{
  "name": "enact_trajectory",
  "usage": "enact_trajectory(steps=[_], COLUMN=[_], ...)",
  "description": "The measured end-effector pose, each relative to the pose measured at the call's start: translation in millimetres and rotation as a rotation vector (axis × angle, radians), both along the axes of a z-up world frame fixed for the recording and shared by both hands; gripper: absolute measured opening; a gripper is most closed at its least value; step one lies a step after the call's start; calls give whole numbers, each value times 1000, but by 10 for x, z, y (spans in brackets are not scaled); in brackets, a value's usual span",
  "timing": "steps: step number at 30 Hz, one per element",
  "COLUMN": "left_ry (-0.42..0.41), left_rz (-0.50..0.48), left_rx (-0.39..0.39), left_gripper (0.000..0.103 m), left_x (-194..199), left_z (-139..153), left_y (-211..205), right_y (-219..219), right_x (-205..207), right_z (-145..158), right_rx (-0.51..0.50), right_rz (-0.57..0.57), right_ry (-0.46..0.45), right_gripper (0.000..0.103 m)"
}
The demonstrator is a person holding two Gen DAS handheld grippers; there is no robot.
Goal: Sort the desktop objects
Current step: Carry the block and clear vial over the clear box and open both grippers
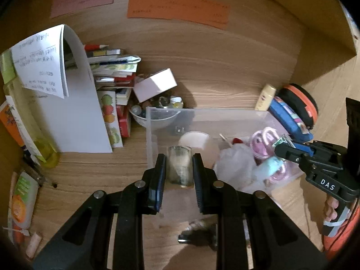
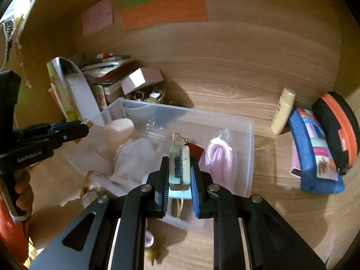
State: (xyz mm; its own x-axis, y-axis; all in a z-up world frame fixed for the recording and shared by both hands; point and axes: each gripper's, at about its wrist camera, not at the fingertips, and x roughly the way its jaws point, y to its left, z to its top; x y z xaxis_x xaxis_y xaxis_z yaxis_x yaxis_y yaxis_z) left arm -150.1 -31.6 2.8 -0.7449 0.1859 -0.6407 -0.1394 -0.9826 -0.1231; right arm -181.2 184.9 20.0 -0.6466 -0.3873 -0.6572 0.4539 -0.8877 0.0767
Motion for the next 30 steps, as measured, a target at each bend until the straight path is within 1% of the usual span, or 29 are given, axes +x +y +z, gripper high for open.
enact_trajectory(steps=[4,6,9,12,16,18,20,25,29,30], left_ry=[-4,-19,-36,-23,-17,-16,-9,14,19,17], left_rz=[-15,-17,-19,-19,-30,-36,-39,-49,-53,-57], left_rx=[-5,0,4,6,17,24,34,57,67,69], left_gripper=[23,23,23,23,23,26,34,37,46,47], left_x=[-22,-58,-77,-49,-24,-16,-3,36,49,53], left_z=[-55,-93,-128,-106,-86,-82,-70,-24,-14,-7], left_y=[8,7,-2,-13,-6,-6,-14,-38,-37,-34], right_y=[-109,-150,-178,-205,-251,-256,-259,-255,-229,-218], right_x=[-84,-114,-169,-196,-181,-172,-170,-152,-92,-67], right_z=[-62,-87,-123,-160,-154,-139,-130,-112,-51,-30], right_rx=[38,61,62,62,83,85,87,86,86,85], right_rz=[16,19,16,16,17,14,10,4,-6,-11], right_ry=[-6,1,-12,-29,-9,0,4,8,34,45], right_gripper=[15,15,15,15,15,15,15,24,42,45])
